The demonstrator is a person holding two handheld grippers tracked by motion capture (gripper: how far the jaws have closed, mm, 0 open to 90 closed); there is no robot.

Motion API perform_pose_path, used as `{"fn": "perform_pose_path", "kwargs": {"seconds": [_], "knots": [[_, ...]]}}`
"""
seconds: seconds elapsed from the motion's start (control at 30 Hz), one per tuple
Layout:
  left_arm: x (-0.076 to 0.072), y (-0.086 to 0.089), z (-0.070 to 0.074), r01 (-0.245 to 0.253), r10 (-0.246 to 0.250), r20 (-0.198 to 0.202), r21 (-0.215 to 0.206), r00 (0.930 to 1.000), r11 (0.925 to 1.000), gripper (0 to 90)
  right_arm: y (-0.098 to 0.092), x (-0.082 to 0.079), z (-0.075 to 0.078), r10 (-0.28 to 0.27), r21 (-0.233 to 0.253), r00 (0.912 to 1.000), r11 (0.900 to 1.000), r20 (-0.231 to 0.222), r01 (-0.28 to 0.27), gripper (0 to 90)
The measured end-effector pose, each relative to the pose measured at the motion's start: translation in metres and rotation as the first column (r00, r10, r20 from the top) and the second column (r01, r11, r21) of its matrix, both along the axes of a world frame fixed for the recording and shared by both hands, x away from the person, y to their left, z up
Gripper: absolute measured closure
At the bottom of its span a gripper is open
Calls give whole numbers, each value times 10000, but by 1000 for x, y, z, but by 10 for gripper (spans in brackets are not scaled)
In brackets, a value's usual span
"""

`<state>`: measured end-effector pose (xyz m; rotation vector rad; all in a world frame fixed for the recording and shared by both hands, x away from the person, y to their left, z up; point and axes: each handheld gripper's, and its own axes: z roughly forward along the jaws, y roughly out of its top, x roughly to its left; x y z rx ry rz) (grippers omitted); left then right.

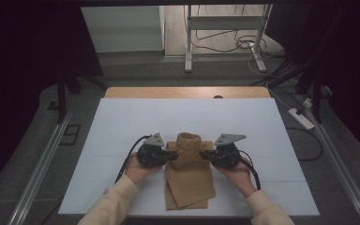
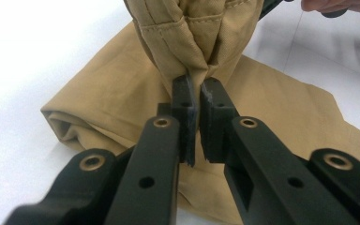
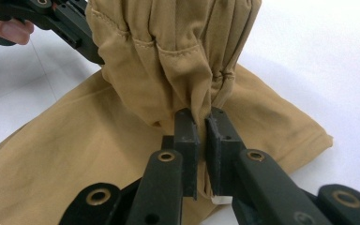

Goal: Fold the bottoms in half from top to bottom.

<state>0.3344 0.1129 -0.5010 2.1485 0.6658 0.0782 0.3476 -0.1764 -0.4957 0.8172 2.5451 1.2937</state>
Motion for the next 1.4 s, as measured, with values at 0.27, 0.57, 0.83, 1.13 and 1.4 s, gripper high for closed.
{"fn": "perform_pose_path", "kwargs": {"seconds": [0.27,0.57,0.83,1.13,1.4], "knots": [[-2,0,-2,29,-30,-69,-64,10000,10000,848,-1,-3,-1,41,10,10000,10000,7,-41,832],[-6,0,-5,82,-82,-152,-3,9999,10000,846,-3,-8,-4,119,-57,9999,9999,-65,-119,833],[-8,0,-8,75,-75,-186,-19,9998,10000,845,-5,-12,-4,102,-81,9999,9999,-27,-103,806],[-11,0,-10,90,-87,-155,133,9998,9999,846,-19,-16,3,-207,182,9997,9996,134,205,610],[-17,-4,-11,256,-258,41,399,9997,9989,847,-44,-14,13,-899,554,9955,9946,301,882,574]]}}
